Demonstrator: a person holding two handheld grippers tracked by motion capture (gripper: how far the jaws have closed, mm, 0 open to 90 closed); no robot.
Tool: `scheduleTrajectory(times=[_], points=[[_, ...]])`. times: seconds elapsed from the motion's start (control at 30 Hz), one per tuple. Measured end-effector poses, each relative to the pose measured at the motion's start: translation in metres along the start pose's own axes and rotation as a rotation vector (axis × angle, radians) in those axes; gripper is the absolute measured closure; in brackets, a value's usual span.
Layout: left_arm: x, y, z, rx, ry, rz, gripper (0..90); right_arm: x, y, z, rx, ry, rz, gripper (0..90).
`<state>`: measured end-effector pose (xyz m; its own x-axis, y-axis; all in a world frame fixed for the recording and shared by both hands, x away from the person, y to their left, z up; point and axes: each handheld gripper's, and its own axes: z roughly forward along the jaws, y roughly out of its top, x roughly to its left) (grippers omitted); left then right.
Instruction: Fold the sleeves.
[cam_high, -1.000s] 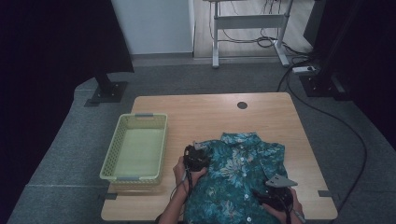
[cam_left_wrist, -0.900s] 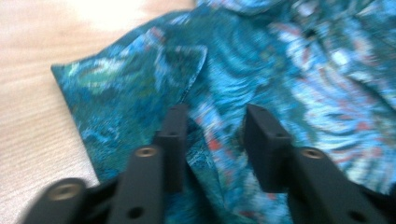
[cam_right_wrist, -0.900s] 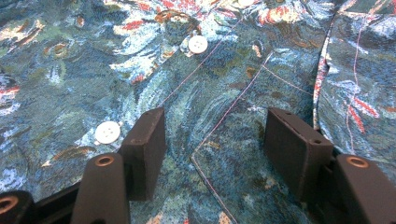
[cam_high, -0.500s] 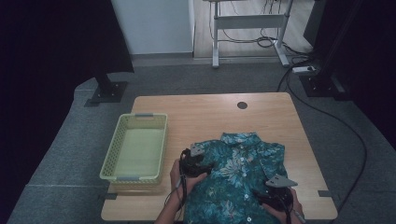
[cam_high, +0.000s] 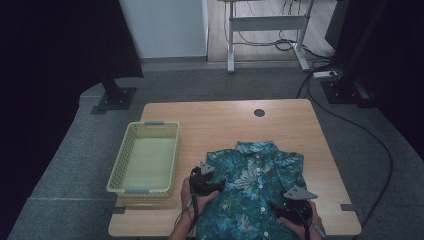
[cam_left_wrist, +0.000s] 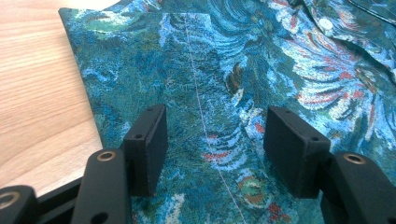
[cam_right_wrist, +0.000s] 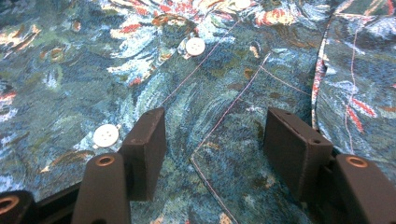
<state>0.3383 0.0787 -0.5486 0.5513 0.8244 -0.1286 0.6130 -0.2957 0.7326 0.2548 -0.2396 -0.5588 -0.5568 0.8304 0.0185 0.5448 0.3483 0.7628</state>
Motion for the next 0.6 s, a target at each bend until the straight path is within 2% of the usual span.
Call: scheduleTrajectory(times=[0.2,0.43,0.6], points=[[0.008,-0.005,-0.005,-0.020,0.000,-0.004,39.9,0.008,0.001,0.003,-0.006,-0.013,0.004,38.6],[0.007,-0.016,-0.012,-0.034,0.017,0.036,39.3,0.017,-0.001,-0.001,-0.002,0.003,-0.003,38.7],[0.005,-0.023,-0.019,-0.038,0.012,0.054,38.9,0.024,-0.008,-0.008,-0.002,0.013,-0.013,38.9]])
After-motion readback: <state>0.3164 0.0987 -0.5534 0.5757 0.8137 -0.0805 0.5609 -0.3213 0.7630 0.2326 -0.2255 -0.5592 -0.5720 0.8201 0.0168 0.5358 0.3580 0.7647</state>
